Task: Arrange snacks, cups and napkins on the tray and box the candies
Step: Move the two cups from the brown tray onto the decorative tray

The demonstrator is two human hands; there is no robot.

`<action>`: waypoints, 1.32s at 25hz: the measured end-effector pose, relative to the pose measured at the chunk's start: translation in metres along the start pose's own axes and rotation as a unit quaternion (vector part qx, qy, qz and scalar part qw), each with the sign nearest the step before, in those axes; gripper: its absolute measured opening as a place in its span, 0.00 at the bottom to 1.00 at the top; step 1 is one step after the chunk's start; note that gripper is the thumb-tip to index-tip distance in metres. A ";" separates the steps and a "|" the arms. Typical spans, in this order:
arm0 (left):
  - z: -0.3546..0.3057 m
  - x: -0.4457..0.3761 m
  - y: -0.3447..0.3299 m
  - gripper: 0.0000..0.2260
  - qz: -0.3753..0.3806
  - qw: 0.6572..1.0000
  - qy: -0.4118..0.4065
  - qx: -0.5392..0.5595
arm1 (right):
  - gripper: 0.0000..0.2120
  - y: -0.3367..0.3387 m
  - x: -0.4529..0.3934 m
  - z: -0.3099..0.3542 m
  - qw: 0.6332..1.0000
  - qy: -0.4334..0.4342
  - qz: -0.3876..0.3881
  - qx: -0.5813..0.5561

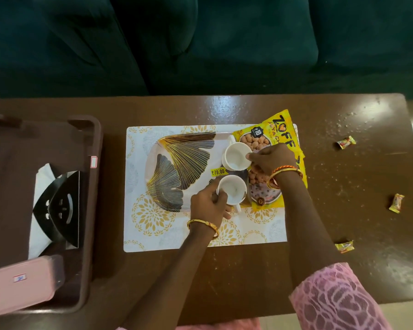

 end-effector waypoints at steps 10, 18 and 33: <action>0.005 0.006 -0.015 0.15 0.003 0.993 0.030 0.114 | 0.12 -0.004 0.006 -0.003 0.999 -0.011 -0.040 -0.034; 0.003 -0.002 -0.015 0.16 0.020 0.996 0.025 0.086 | 0.09 -0.002 0.031 -0.022 0.987 0.012 -0.078 -0.143; -0.009 0.006 -0.001 0.13 -0.020 0.999 -0.024 -0.039 | 0.07 0.009 0.055 -0.034 0.955 0.004 -0.205 -0.213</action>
Point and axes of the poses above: each hand's wrist, its own x-axis away from the middle knuckle, its own y-axis out of the back of the hand, z = x × y, the point moved 9 cm from there along -x, towards the middle knuckle, and after that the axes turned 13 degrees about x, right-handed, at the moved point
